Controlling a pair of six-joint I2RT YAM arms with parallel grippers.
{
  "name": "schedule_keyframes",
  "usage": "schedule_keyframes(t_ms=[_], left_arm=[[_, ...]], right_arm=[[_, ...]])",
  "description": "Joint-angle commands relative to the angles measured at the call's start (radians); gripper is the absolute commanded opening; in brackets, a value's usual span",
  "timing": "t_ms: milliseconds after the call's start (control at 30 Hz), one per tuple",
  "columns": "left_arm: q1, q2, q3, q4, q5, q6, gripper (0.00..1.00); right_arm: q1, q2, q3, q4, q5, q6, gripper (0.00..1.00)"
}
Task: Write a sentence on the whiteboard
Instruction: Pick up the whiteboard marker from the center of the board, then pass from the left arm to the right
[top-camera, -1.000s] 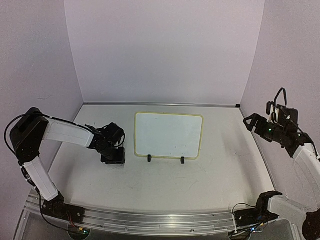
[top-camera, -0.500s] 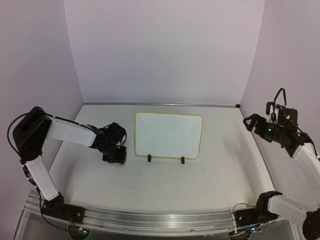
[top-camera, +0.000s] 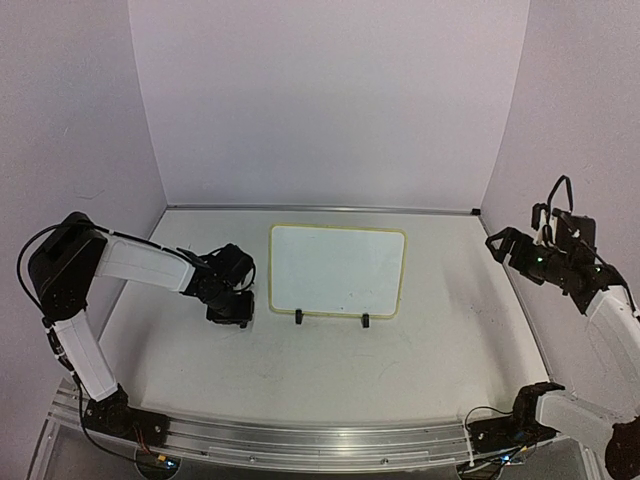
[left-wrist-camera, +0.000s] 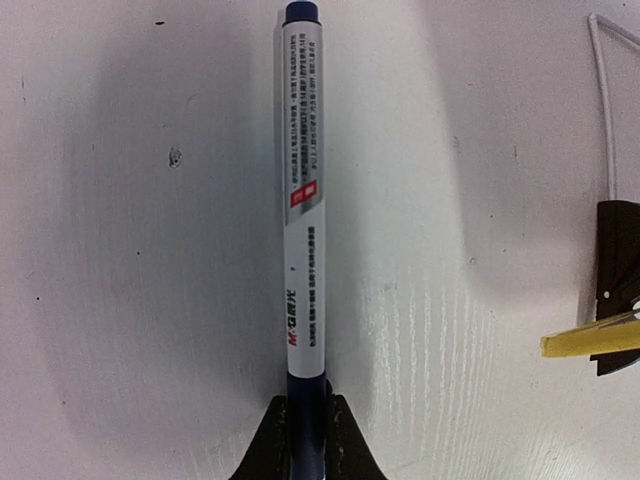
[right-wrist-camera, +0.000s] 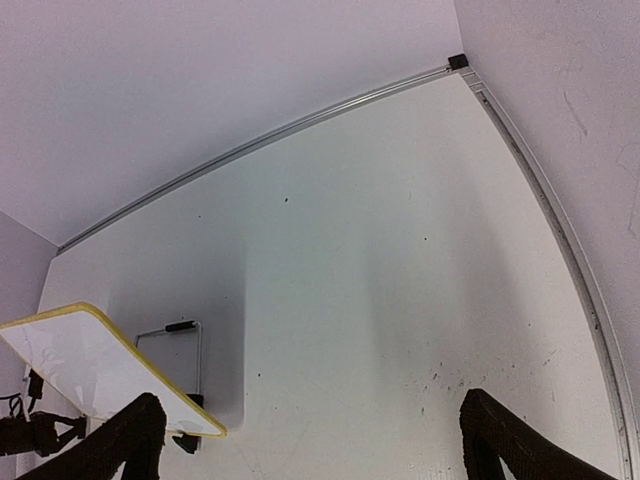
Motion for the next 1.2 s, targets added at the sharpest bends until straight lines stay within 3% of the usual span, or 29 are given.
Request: schedule_keyframes(t_ms=[0, 467, 767, 967, 1167], left_arm=[[0.004, -0.003, -0.053, -0.072, -0.024, 0.004, 0.0], [0.003, -0.372, -0.069, -0.169, -0.05, 0.124, 0.0], [-0.027, -0.583, 0.038, -0.196, 0.235, 0.327, 0.0], [-0.217, -0.569, 0.137, -0.236, 0.317, 0.462, 0.0], [-0.274, -0.51, 0.195, -0.236, 0.498, 0.519, 0.0]], right_arm=[[-0.001, 0.0, 0.048, -0.005, -0.029, -0.006, 0.98], [0.035, 0.061, 0.18, -0.065, -0.436, -0.02, 0.96], [0.416, 0.256, 0.392, -0.136, -0.426, -0.035, 0.94], [0.574, 0.434, 0.497, -0.131, -0.507, -0.037, 0.93], [0.703, 0.595, 0.574, -0.127, -0.629, -0.055, 0.95]])
